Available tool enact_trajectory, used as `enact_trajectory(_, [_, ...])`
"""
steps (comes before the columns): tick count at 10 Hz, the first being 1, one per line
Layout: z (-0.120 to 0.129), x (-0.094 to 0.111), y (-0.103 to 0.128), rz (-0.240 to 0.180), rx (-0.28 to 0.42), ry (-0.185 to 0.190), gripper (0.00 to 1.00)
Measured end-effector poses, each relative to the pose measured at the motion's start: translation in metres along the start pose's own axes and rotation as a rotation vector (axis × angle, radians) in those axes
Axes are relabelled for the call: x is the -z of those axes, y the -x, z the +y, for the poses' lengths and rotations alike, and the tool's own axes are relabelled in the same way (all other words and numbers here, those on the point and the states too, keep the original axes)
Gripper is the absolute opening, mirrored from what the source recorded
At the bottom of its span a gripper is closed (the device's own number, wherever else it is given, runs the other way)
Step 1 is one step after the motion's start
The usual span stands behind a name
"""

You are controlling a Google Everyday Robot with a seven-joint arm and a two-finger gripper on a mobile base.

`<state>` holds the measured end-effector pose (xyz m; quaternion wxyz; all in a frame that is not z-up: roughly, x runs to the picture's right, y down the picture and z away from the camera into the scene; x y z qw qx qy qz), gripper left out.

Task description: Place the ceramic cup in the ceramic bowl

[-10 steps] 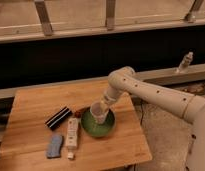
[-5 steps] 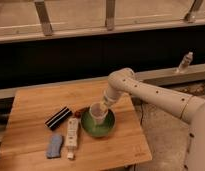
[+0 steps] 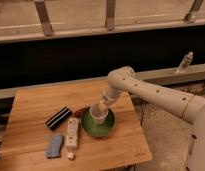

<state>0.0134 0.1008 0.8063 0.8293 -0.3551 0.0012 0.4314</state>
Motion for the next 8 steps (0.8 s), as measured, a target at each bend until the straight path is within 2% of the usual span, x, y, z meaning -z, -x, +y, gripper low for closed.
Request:
enact_trajectory(3, [-0.009,0.025,-0.001,-0.029,-0.015,-0.044,0.80])
enact_trajectory(5, [-0.021,0.051,-0.009,-0.070,-0.051,-0.086,0.80])
enact_trajectory(6, [-0.034,0.075,-0.022,-0.094,-0.099,-0.137,0.80])
enact_trajectory(7, [-0.043,0.090,-0.036,-0.113,-0.153,-0.188,0.80])
enact_trajectory(8, [-0.050,0.101,-0.046,-0.125,-0.189,-0.224,0.80])
